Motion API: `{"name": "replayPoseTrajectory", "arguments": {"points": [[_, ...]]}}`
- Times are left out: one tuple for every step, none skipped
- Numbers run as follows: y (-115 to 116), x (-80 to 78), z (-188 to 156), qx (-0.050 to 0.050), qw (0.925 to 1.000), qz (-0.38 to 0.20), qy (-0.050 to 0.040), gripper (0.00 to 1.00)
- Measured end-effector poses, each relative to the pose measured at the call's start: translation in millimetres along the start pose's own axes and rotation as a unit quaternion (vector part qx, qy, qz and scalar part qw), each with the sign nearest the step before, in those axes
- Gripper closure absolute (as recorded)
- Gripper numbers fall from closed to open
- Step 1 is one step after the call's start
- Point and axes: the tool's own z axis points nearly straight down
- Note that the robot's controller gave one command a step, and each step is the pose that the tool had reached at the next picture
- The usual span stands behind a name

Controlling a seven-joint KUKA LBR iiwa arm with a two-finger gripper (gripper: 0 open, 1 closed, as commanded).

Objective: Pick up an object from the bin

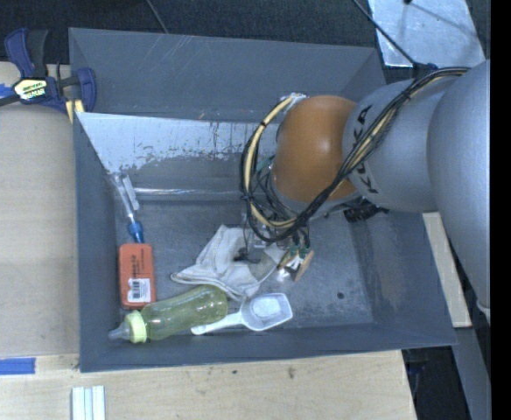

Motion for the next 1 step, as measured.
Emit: {"name": "replayPoseTrajectory", "arguments": {"points": [[21.1,-10.0,-126.3,0.000,1.0000,-0.008,0.0015,1.00]]}}
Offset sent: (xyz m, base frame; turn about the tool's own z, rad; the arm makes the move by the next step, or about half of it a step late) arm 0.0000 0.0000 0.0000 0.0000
